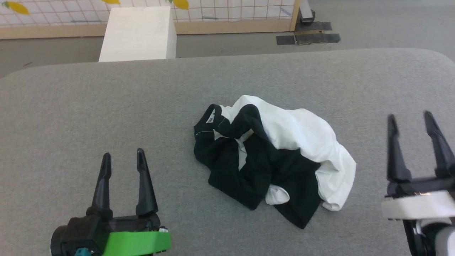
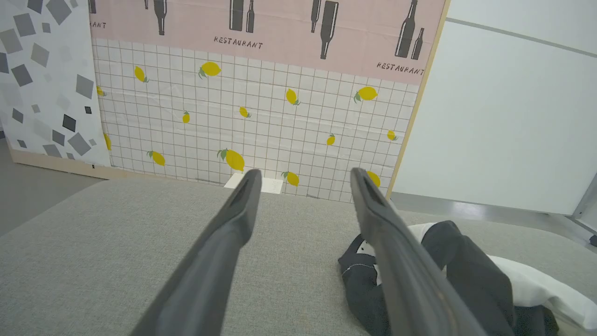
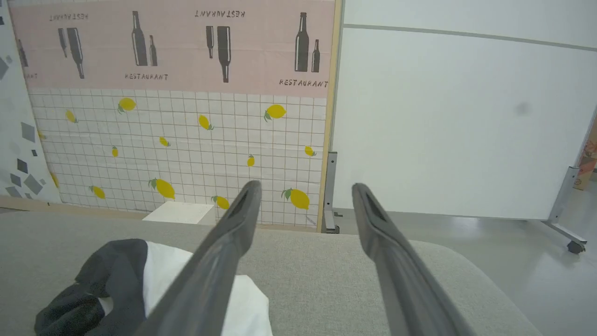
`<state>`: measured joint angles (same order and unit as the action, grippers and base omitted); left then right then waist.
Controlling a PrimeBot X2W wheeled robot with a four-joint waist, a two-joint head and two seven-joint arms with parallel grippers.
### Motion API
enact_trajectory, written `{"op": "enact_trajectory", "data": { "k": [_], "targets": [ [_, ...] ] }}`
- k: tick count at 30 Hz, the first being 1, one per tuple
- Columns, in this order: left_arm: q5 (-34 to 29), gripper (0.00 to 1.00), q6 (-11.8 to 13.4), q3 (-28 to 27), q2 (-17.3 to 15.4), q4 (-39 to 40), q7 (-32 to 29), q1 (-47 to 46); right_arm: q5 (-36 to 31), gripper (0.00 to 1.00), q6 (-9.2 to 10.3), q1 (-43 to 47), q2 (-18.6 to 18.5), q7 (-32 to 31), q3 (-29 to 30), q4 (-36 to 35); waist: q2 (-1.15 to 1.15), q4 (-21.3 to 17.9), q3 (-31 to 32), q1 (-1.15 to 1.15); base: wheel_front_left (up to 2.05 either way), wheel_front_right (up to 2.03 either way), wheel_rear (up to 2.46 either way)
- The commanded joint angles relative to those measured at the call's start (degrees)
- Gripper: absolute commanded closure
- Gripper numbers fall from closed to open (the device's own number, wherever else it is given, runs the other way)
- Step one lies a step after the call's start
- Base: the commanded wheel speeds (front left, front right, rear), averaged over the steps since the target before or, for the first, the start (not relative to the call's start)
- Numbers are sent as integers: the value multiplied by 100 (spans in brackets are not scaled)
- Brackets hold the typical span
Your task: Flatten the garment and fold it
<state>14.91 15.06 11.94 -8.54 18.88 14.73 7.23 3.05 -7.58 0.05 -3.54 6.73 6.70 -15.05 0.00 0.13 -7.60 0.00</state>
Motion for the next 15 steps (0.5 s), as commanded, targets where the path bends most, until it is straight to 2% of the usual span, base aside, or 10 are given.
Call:
{"op": "enact_trajectory", "data": {
  "k": [1,5,6,10,15],
  "targets": [
    [-107,0,-97,-22,77,-34,26,-82,0,0,9,-238,-142,-184,-157,-23,0,148,-114,0,0,0,0],
    [-166,0,-289,-68,263,-126,26,-181,340,0,9,-714,-571,-880,-672,37,0,343,-288,0,0,0,0],
    [-203,0,-444,-80,406,-213,26,-258,715,0,9,-1217,-1046,-1671,-1292,331,0,556,-483,0,0,0,0],
    [-222,0,-552,-81,497,-274,27,-342,997,0,9,-1725,-1493,-2275,-1962,627,0,769,-669,0,0,0,0],
    [-194,0,-658,-56,547,-329,27,-463,1263,0,9,-2168,-1865,-2729,-2681,932,0,1019,-879,0,0,0,0]
  ]
}}
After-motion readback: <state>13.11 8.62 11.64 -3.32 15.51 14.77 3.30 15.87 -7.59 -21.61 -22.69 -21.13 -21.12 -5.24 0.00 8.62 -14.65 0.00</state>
